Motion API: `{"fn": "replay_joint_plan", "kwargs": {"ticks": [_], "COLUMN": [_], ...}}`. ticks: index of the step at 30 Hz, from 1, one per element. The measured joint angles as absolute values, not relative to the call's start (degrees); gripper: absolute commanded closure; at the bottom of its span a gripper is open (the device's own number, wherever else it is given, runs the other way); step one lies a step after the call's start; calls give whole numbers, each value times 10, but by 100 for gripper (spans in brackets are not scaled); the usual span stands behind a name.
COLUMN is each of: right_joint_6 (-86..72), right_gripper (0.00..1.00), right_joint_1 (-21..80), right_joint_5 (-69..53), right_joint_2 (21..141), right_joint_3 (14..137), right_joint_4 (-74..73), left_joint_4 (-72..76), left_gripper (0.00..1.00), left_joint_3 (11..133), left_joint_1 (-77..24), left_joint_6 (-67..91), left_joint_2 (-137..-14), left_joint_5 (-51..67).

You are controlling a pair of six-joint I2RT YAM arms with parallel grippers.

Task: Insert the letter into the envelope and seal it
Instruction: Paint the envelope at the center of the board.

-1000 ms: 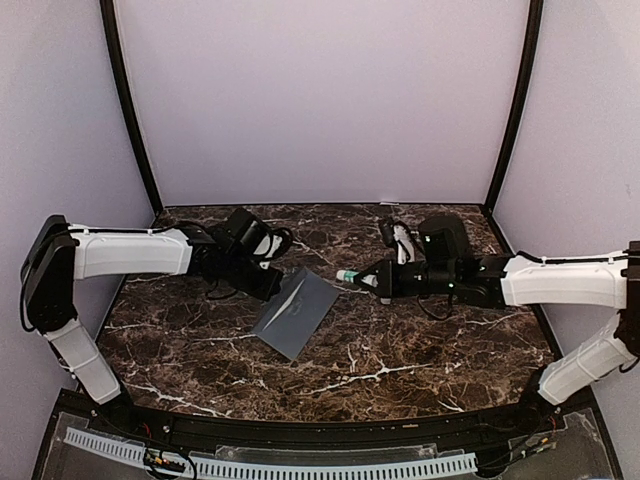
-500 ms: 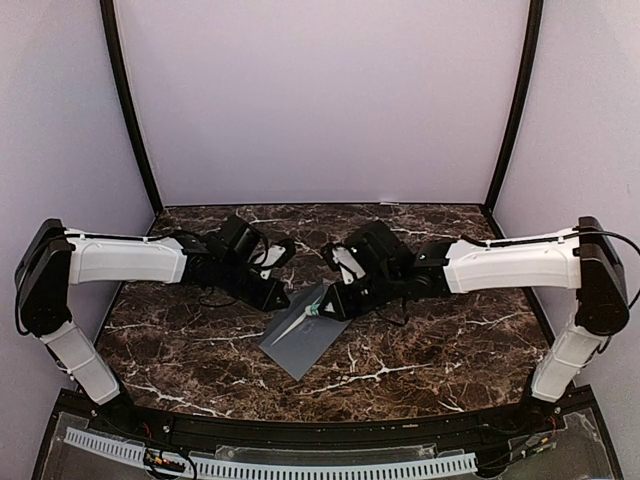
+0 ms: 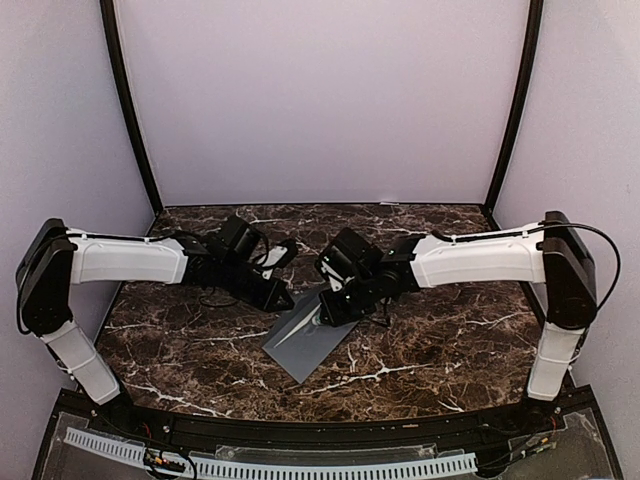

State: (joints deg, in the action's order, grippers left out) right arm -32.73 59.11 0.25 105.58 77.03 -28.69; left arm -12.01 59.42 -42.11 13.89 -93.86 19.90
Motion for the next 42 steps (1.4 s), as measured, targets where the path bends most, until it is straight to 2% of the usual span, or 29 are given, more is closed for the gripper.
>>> {"fn": "replay_joint_plan", "kwargs": {"ticks": [18, 42], "right_joint_6": [-335, -329], "right_gripper": [100, 100], "right_joint_1": [591, 586], "right_joint_5": [31, 24], "right_joint_2": [1080, 1106], "right_joint_3": [772, 772], "right_joint_4": [-283, -265], "left_joint_4": [-120, -120], "left_gripper": [100, 100], "left_joint_3": [594, 594], "left_joint_1": [-420, -420], "left_joint_6": [140, 139], "left_joint_2": [-991, -995], "left_joint_5": [202, 202]}}
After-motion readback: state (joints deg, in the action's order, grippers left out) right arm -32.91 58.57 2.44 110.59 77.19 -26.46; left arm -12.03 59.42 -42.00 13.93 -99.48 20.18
